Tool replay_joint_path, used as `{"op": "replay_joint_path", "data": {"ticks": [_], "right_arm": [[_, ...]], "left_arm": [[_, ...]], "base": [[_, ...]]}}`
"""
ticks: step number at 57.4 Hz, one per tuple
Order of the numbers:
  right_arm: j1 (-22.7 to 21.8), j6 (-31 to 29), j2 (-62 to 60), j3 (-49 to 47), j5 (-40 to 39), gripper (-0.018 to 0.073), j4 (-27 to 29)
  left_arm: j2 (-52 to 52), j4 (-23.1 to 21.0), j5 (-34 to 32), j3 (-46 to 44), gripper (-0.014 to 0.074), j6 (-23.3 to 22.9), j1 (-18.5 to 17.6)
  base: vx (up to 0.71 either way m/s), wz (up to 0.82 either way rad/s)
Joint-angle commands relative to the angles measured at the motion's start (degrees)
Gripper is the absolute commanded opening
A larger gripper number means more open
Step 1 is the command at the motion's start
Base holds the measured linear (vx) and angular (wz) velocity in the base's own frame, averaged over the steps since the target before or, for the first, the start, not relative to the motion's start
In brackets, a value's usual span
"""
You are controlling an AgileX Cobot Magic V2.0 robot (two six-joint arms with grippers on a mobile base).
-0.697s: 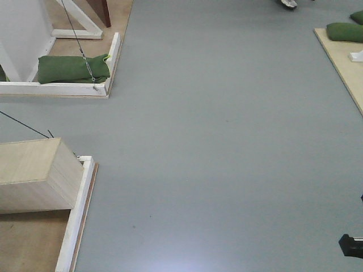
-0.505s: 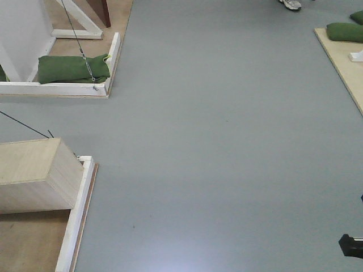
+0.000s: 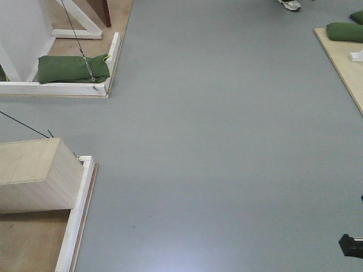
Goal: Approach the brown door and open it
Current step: 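Drive the base forward toward the brown wooden door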
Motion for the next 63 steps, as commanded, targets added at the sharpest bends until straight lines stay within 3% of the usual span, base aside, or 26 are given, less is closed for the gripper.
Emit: {"op": "replay_joint_path", "data": {"ticks": [1, 11, 63], "right_arm": [[0.0, -0.3, -0.6, 0.2, -4.7, 0.0, 0.0], [0.5, -0.3, -0.7, 0.4, -4.7, 0.0, 0.0], [0.7, -0.3, -0.8, 0.4, -4.7, 0.0, 0.0]], "left_arm": [[-0.8, -0.2, -4.3, -1.0, -0.0003, -0.5, -0.3], [-0.8, -0.2, -4.2, -1.0, -0.0003, -0.5, -1.7], [-1.0, -0.2, -4.2, -0.8, -0.0003, -0.5, -1.6]], "base": [[0.0, 0.0], [0.0, 0.0], [0.08, -0.01]]}}
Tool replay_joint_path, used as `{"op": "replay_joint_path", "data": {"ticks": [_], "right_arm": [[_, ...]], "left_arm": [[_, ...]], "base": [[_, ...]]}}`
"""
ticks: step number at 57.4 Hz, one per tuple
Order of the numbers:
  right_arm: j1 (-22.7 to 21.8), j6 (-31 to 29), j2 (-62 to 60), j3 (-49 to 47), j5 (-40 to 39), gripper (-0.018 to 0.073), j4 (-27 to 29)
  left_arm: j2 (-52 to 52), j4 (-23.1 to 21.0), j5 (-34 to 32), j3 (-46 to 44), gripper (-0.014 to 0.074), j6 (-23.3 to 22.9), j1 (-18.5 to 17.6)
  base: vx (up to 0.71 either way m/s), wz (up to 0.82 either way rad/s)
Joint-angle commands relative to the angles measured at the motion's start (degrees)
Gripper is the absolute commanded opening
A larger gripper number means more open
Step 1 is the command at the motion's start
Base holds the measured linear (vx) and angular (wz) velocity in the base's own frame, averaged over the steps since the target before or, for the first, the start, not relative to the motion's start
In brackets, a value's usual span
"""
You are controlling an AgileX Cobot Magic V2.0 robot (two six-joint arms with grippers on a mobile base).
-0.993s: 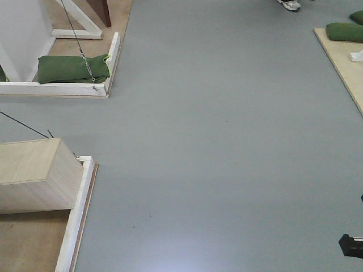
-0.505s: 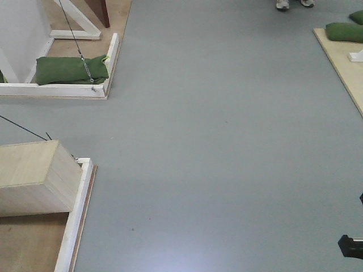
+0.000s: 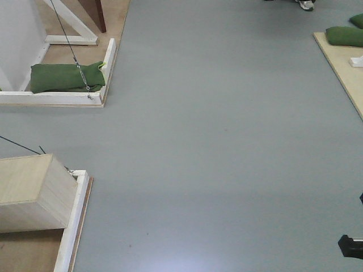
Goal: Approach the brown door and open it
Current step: 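Drive the base forward toward the brown wooden door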
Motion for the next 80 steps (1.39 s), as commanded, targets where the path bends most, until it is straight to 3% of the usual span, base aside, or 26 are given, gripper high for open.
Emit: {"op": "replay_joint_path", "data": {"ticks": [1, 34, 50, 80], "right_arm": [[0.0, -0.3, -0.8, 0.4, -4.7, 0.0, 0.0], [0.0, -0.3, -0.7, 0.4, -4.7, 0.0, 0.0], [0.0, -0.3, -0.7, 0.4, -4.7, 0.0, 0.0], [0.0, -0.3, -0.7, 0.4, -4.7, 0.0, 0.0]], "left_arm": [[-1.0, -0.2, -4.4, -0.8, -0.0003, -0.5, -0.4], [-1.0, -0.2, -4.4, -0.8, -0.0003, -0.5, -0.4], [-1.0, -0.2, -4.4, -0.8, -0.0003, -0.5, -3.3], [-0.9, -0.2, -4.4, -0.9, -0.0003, -0.5, -3.3]], "base": [[0.21, -0.01], [0.25, 0.06], [0.31, 0.12], [0.37, -0.01]]}}
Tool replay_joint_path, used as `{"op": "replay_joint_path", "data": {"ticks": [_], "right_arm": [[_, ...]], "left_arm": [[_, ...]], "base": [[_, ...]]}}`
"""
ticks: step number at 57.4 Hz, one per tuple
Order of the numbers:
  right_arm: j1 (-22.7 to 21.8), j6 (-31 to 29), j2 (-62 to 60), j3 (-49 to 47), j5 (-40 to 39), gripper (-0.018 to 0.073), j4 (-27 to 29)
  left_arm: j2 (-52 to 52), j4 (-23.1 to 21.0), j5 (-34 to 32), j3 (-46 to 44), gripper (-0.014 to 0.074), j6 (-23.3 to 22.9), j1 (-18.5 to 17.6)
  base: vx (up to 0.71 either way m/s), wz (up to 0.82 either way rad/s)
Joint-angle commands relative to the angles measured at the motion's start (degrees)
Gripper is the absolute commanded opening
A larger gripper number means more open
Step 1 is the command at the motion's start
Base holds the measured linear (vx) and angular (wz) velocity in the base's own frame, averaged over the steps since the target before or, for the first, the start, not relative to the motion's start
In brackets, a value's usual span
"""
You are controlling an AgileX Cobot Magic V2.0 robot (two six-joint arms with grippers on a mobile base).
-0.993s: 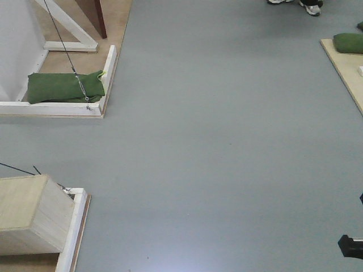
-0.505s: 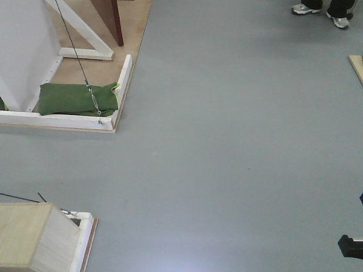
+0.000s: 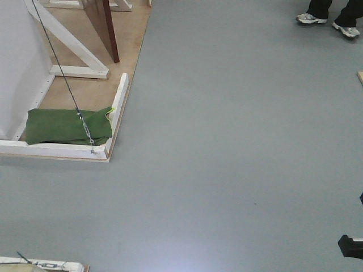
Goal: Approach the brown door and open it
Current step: 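Drive the base forward toward the brown wooden door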
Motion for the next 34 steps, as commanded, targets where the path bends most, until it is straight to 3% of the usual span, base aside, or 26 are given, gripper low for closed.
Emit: {"op": "replay_joint_path", "data": {"ticks": [1, 34], "right_arm": [[0.0, -0.3, -0.7, 0.4, -4.7, 0.0, 0.0], [0.0, -0.3, -0.7, 0.4, -4.7, 0.0, 0.0]], "left_arm": [[-0.9, -0.2, -4.6, -0.9, -0.0003, -0.5, -0.4], [-0.9, -0.2, -4.6, -1.0, -0.0003, -0.5, -0.4]], "base": [[0.4, -0.04], [0.41, -0.04]]}}
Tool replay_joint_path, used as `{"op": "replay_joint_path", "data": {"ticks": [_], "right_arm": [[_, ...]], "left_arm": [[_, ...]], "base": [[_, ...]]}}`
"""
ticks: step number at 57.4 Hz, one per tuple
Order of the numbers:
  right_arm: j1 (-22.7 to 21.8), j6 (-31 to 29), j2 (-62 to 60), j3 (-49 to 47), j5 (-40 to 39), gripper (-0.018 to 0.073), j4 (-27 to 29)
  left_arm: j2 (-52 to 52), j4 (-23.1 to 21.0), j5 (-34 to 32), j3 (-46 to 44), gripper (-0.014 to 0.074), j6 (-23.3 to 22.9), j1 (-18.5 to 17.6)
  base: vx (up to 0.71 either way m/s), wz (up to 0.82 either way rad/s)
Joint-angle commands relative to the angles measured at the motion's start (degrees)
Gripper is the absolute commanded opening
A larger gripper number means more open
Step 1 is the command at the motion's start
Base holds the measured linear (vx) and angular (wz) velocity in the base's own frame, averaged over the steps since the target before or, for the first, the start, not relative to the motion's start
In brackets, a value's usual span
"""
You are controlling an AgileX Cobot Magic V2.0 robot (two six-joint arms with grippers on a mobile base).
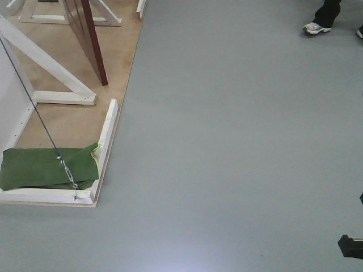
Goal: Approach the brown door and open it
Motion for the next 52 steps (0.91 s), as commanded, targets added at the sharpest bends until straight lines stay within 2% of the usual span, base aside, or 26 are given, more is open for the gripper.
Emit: {"op": "replay_joint_path", "data": {"ticks": [1, 52], "right_arm": [[0.0, -0.3, -0.7, 0.4, -4.7, 0.0, 0.0], [0.0, -0.3, -0.7, 0.4, -4.7, 0.0, 0.0]], "left_arm": [[-0.9, -0.2, -4.7, -1.0, -0.0003, -0.5, -0.4], [-0.8, -0.2, -4.7, -0.9, -0.0003, -0.5, -0.4]], "base": [[0.41, -0.04], [0.39, 0.01]]}}
